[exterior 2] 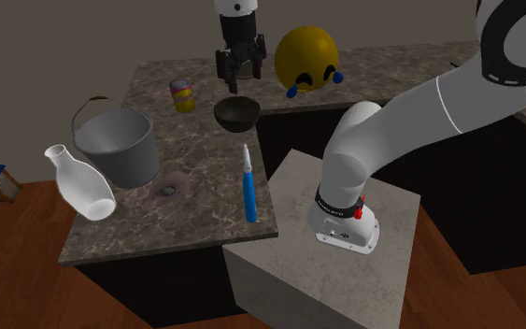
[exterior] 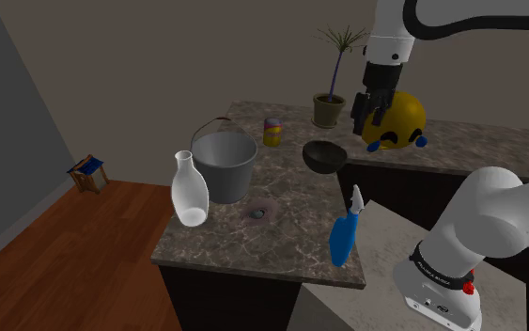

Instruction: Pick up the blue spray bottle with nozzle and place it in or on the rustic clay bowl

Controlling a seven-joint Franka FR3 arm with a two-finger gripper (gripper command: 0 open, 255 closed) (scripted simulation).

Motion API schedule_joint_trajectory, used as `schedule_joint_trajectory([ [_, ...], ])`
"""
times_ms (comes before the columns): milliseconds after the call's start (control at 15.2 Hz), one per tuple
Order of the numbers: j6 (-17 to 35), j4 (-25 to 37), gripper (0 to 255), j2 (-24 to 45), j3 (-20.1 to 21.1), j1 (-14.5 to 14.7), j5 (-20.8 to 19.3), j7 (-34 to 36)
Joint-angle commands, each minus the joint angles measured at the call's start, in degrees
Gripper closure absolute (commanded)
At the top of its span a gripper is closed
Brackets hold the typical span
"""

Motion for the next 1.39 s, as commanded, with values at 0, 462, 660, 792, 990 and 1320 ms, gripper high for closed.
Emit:
schedule_joint_trajectory([
  [0,0.0,0.0,0,0.0,0.0,0.0,0.0,0.0],
  [462,6.2,-10.9,0,1.9,2.0,-3.1,7.9,14.2],
  [660,9.7,-15.4,0,3.3,3.0,-3.9,12.0,20.0],
  [792,12.3,-18.4,0,4.4,3.8,-4.1,15.0,23.6],
  [990,16.9,-22.5,0,6.6,5.0,-4.1,20.2,28.7],
  [1320,22.8,-26.7,0,9.6,6.5,-3.0,25.9,32.2],
])
